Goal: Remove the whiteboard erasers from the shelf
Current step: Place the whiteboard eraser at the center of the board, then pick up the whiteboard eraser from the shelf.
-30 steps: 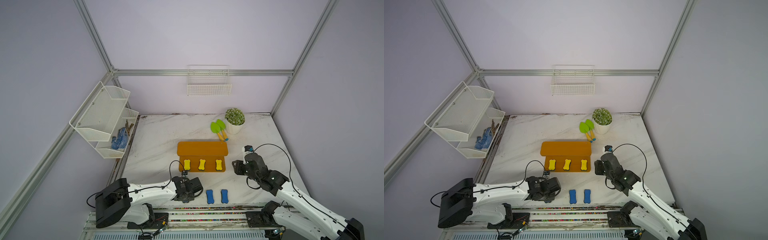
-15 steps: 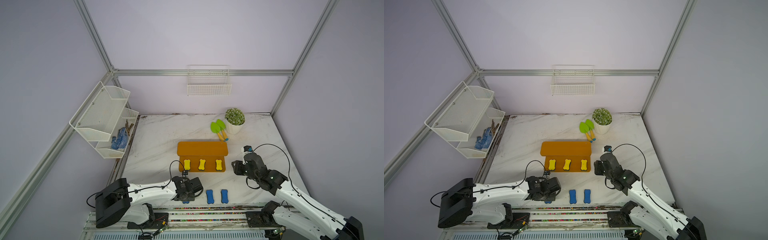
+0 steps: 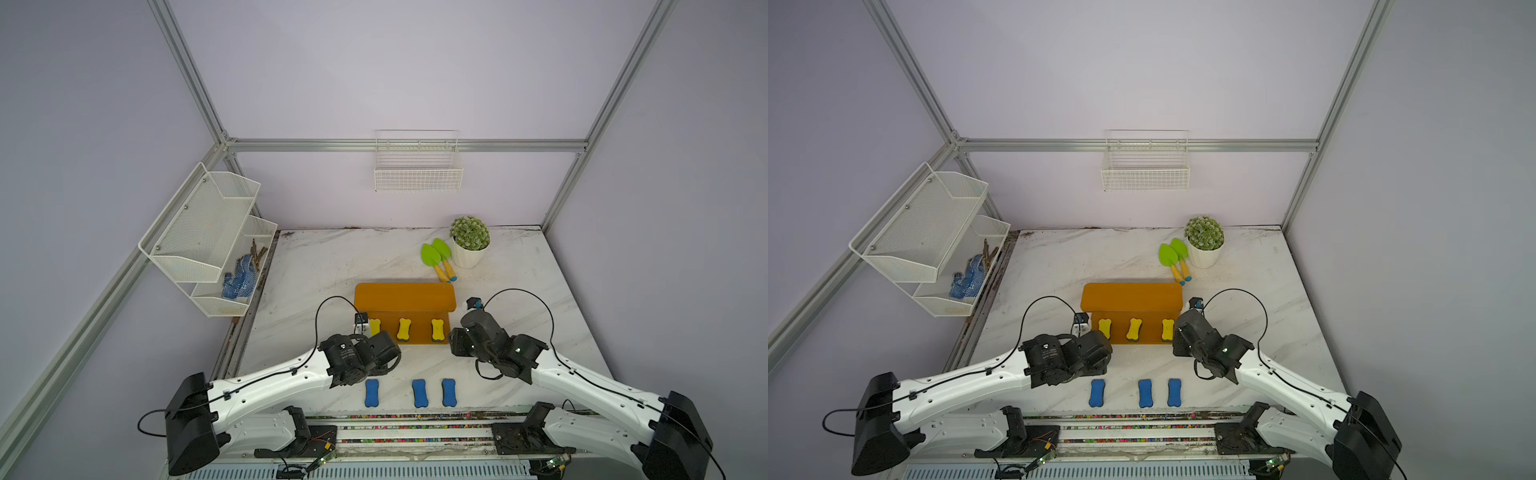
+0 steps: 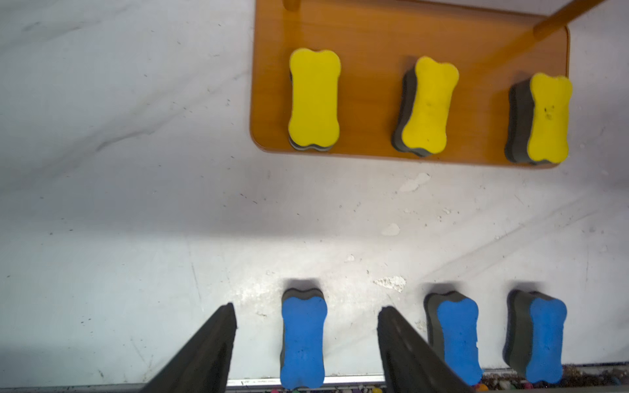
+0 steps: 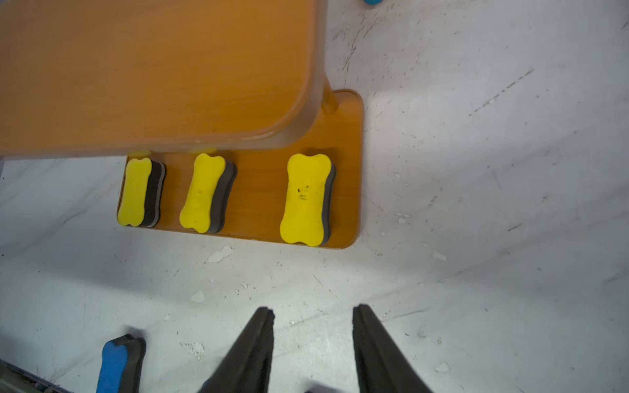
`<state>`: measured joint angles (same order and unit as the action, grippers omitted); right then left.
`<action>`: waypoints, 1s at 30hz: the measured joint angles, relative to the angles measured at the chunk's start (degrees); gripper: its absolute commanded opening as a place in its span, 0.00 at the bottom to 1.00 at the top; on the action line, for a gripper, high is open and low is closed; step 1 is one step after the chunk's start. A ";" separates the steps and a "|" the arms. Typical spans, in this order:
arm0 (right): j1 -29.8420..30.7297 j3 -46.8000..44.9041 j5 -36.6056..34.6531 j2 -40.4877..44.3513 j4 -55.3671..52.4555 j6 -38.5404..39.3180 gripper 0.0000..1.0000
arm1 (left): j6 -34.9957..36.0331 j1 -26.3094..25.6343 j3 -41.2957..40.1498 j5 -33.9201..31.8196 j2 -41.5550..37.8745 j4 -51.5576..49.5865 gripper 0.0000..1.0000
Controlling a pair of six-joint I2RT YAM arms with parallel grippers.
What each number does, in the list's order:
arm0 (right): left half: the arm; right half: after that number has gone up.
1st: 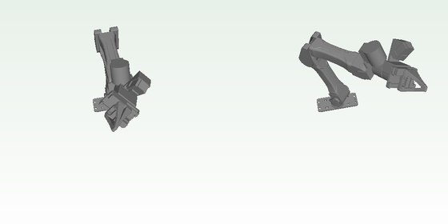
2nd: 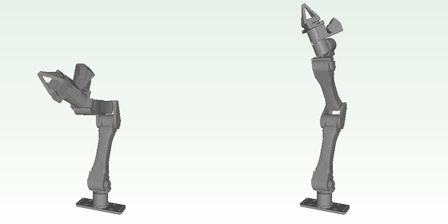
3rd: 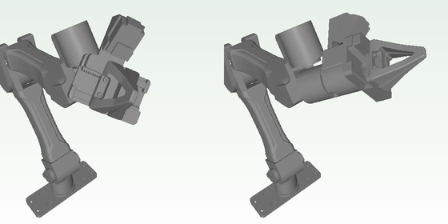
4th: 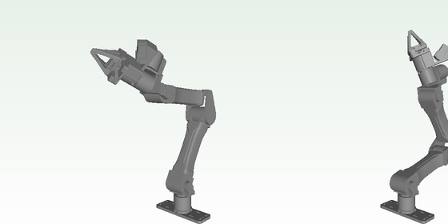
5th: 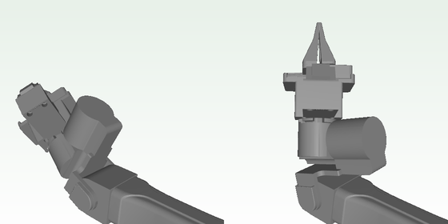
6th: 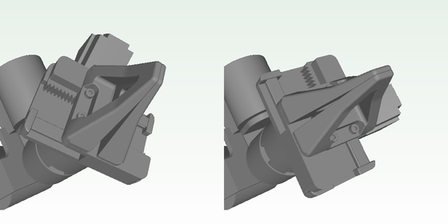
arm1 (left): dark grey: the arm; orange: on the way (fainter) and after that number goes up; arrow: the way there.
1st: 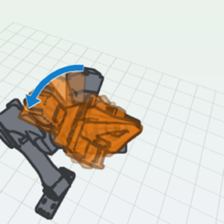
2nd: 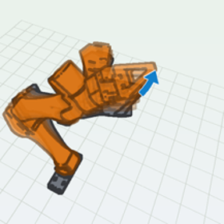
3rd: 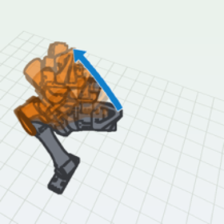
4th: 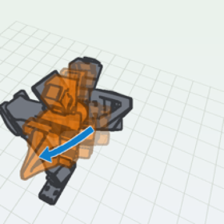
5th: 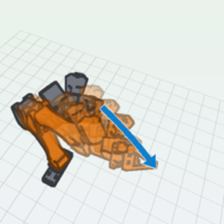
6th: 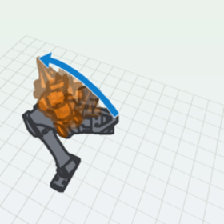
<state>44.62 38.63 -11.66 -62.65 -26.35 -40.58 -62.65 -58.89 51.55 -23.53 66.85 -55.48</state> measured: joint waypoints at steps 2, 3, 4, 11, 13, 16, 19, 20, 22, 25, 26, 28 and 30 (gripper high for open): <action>1.62 0.07 -1.20 -1.92 1.18 -1.05 0.43 | 1.97 2.56 0.02 -1.07 -2.34 -0.63 0.71; 2.25 0.07 -1.70 -2.75 1.97 -1.55 0.43 | 2.97 3.72 0.26 -1.46 -3.56 -1.01 0.71; 2.80 0.04 -2.23 -3.58 2.95 -1.99 0.44 | 4.42 4.98 0.72 -1.84 -4.74 -1.38 0.72; 4.07 -0.55 -7.21 -7.10 8.74 -3.72 0.49 | 14.53 16.17 4.76 -1.95 -8.31 -0.74 0.72; 4.87 -2.56 -9.05 -7.08 12.13 -3.72 0.51 | 17.35 19.12 5.31 -1.29 -8.24 -0.07 0.72; 6.36 -8.00 -11.80 -6.97 18.45 -3.67 0.53 | 21.09 22.99 5.99 0.24 -7.82 1.46 0.72; 6.91 -12.87 -13.03 -7.15 23.12 -3.69 0.55 | 24.41 26.34 6.51 2.38 -6.75 3.23 0.72; 6.95 -13.64 -13.22 -7.48 24.17 -3.67 0.56 | 25.29 27.43 6.64 3.15 -6.21 3.87 0.72; 7.06 -14.14 -13.62 -8.44 26.29 -3.50 0.58 | 26.75 29.07 6.84 4.52 -5.14 4.94 0.72; 7.39 -14.19 -14.32 -9.94 29.75 -3.17 0.59 | 28.76 31.06 6.84 6.49 -3.78 6.16 0.72; 7.56 -14.19 -14.45 -10.43 30.75 -3.04 0.60 | 29.40 31.65 6.84 7.17 -3.45 6.58 0.72; 7.63 -14.19 -14.51 -11.15 32.37 -2.67 0.62 | 30.45 32.76 6.84 8.35 -3.15 7.19 0.72; 7.67 -14.12 -14.58 -12.09 33.75 -2.27 0.62 | 31.08 33.92 6.84 9.40 -3.10 7.78 0.72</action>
<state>52.29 24.51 -26.24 -74.74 7.40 -42.85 -31.57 -24.97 58.39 -14.13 63.75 -47.70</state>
